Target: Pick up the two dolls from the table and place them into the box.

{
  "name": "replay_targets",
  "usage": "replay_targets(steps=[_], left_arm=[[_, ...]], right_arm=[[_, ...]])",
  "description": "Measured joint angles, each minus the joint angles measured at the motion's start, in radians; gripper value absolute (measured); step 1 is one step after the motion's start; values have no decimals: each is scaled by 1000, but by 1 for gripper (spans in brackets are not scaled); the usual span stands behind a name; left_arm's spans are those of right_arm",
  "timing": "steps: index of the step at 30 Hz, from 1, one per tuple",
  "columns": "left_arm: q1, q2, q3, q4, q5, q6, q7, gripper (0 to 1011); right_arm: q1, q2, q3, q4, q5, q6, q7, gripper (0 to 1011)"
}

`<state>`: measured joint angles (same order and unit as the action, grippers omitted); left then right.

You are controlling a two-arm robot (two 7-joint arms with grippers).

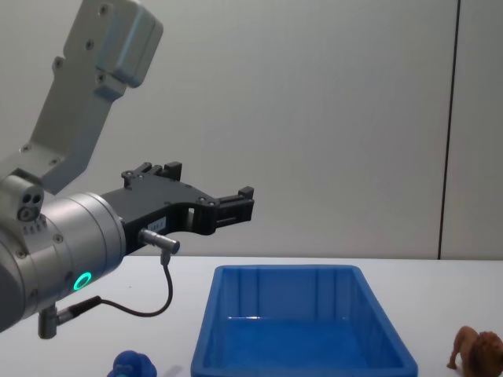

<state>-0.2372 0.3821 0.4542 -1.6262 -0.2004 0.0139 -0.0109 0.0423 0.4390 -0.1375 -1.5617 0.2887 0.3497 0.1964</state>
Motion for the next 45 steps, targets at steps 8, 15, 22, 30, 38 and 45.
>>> replay_targets(steps=[8,15,22,30,38,45], left_arm=[[0,0,0,0,0,0,0,1002],[0,0,0,0,0,0,0,1002],[0,0,0,0,0,0,0,1002],[0,0,0,0,0,0,0,1002],[0,0,0,0,0,0,0,1002],[0,0,0,0,0,0,0,1002]], right_arm=[[7,-3,-3,18,-1,37,11,976],[13,-8,-4,30,8,59,13,782],[18,-11,-3,35,19,61,14,561],[24,-17,-1,38,30,45,11,362],[34,-23,3,35,40,6,-9,362],[46,-29,6,17,41,-43,-19,362]])
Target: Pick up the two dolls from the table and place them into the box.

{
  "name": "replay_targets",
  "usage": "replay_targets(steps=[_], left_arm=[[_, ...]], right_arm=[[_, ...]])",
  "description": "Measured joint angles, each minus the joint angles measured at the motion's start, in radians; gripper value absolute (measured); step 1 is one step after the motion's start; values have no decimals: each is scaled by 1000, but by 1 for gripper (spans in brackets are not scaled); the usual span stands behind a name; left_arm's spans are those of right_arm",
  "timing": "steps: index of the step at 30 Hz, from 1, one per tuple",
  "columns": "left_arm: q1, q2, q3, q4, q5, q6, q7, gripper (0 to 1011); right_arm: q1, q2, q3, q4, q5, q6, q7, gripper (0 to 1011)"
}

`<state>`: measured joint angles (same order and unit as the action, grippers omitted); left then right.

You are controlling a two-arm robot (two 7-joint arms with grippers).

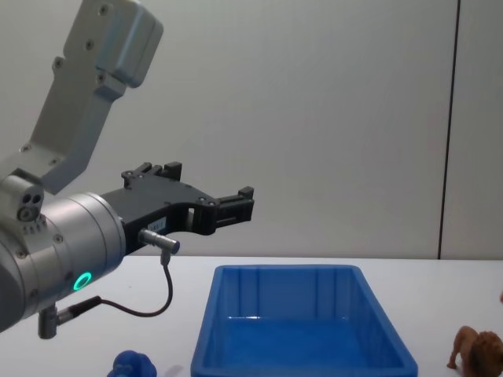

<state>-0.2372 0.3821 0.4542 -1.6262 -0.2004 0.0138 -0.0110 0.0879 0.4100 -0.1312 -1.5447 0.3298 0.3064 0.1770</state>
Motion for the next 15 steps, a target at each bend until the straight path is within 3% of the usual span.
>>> replay_targets(steps=[15], left_arm=[[0,0,0,0,0,0,0,1002]], right_arm=[[49,-25,-18,-58,-26,-82,54,362]])
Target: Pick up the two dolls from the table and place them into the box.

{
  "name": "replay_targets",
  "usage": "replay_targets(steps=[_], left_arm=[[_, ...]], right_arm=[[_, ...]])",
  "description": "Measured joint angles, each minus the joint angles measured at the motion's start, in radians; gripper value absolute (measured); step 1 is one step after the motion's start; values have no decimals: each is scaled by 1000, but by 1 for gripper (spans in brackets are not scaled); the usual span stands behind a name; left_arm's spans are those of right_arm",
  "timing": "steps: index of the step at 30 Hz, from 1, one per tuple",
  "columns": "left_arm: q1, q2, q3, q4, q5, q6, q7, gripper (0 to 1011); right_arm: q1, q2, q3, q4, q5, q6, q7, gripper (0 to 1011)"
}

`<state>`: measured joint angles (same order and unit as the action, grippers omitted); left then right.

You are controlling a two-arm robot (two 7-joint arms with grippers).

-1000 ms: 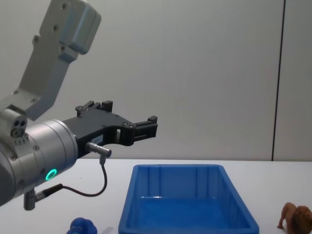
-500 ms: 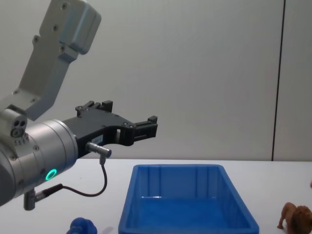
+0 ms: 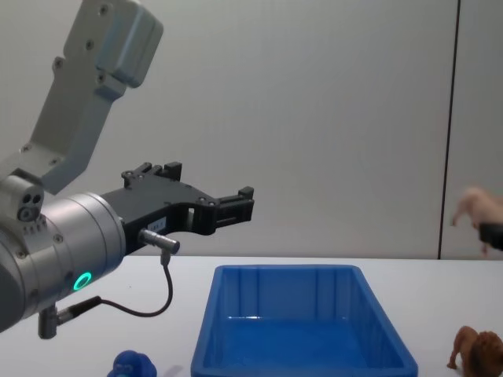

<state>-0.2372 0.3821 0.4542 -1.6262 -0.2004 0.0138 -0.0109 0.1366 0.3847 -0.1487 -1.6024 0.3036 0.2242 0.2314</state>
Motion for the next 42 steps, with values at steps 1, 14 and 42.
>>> replay_targets(steps=[1,14,42], left_arm=[[0,0,0,0,0,0,0,1002],[0,0,0,0,0,0,0,1002],[0,0,0,0,0,0,0,1002]], right_arm=[[7,-6,-5,-5,-6,-2,13,362],[64,-76,-79,-32,-68,37,115,362],[89,-141,-163,0,-177,85,133,936]])
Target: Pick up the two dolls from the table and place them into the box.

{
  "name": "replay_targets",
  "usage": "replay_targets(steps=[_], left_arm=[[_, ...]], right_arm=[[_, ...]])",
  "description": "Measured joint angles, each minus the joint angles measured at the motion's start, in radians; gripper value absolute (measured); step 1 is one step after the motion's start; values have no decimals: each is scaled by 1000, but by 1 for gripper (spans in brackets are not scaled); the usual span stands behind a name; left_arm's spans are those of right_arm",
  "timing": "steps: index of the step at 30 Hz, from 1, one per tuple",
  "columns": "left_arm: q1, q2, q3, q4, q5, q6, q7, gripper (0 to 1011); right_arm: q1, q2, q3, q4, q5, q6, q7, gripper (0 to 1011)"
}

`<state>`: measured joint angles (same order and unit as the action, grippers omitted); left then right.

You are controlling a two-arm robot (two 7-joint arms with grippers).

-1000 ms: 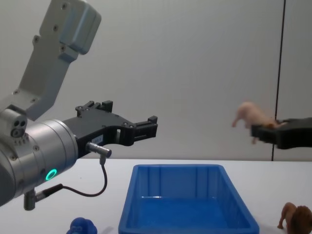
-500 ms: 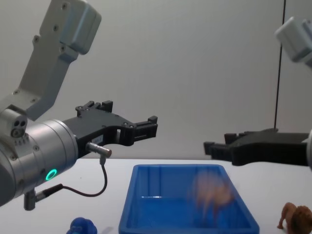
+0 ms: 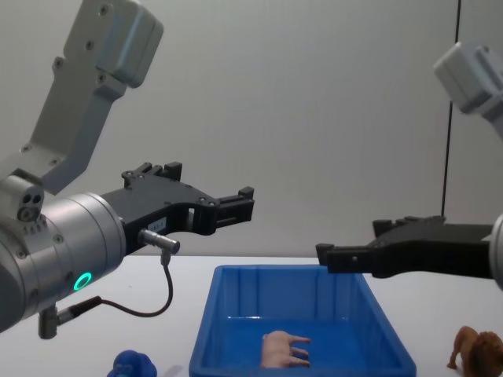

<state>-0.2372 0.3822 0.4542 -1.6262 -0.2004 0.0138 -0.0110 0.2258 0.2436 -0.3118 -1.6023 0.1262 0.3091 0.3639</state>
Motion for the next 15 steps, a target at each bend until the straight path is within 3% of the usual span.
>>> replay_targets(steps=[3,15], left_arm=[[0,0,0,0,0,0,0,1002],[0,0,0,0,0,0,0,1002]], right_arm=[[-10,9,7,-9,12,-6,-11,1001],[-95,87,51,-73,85,-15,-58,1001]])
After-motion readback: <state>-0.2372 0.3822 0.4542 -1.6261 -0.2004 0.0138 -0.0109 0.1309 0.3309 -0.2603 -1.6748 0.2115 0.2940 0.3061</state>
